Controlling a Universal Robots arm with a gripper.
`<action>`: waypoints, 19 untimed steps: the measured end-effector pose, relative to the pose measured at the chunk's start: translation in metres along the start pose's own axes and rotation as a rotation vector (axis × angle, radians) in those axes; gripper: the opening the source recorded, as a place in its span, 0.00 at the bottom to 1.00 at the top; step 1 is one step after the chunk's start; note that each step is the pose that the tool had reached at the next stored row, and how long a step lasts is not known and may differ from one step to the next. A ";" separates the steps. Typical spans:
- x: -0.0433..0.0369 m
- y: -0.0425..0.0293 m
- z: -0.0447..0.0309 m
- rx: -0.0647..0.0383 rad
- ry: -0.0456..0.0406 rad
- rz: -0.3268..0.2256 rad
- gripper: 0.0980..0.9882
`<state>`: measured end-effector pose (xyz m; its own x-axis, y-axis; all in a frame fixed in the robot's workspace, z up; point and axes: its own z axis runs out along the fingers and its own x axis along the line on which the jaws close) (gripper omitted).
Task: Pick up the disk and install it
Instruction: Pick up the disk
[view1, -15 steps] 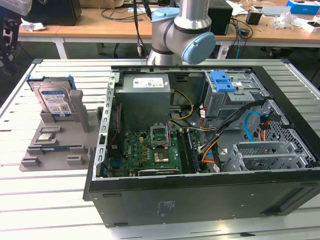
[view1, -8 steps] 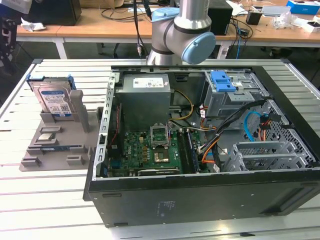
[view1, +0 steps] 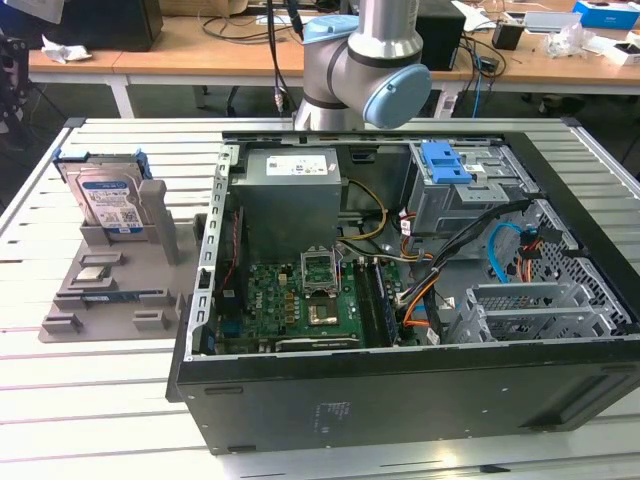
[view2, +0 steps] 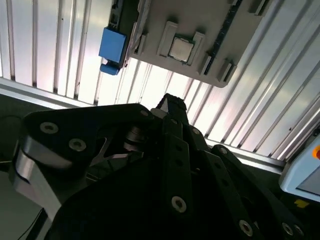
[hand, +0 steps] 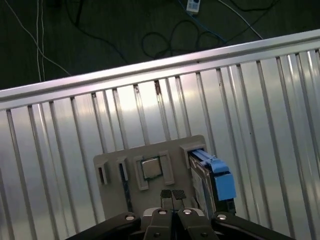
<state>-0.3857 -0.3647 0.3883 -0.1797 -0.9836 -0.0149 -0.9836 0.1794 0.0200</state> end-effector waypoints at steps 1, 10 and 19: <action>0.0000 0.0000 0.0000 0.000 0.0002 -0.010 0.01; 0.0000 0.0000 0.0000 -0.002 0.0024 -0.119 0.01; 0.0000 0.0000 0.0000 -0.003 0.0037 -0.185 0.01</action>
<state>-0.3857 -0.3647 0.3883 0.0039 -0.9999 -0.0149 -0.9998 -0.0042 0.0200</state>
